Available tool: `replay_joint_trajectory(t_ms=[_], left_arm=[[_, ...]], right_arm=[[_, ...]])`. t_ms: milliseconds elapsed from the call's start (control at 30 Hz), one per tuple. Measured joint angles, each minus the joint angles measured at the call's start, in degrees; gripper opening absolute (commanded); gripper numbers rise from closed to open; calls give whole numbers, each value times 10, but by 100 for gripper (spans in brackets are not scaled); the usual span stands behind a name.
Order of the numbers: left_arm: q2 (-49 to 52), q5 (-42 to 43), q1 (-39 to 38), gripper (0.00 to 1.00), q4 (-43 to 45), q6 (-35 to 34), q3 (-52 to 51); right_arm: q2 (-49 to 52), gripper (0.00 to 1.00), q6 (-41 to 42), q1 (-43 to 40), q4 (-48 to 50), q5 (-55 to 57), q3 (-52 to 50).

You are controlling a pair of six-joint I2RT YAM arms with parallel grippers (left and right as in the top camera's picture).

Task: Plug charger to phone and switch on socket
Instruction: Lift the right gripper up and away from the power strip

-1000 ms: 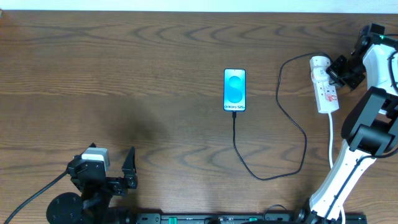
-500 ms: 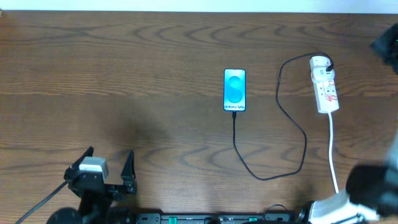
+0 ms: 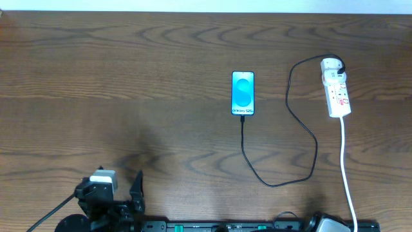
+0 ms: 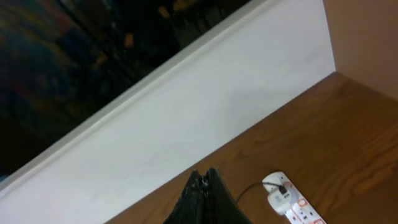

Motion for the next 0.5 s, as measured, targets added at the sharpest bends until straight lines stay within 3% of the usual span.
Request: replay_joint_trajectory(t_ms=[100,500], left_arm=[[0,0,0,93,-42,0,0],[0,0,-2,93,-42,0,0]], right_arm=[[-35,1,-5,0,-10,-5,0],[-82,1,-12,22,-14,-12,0]])
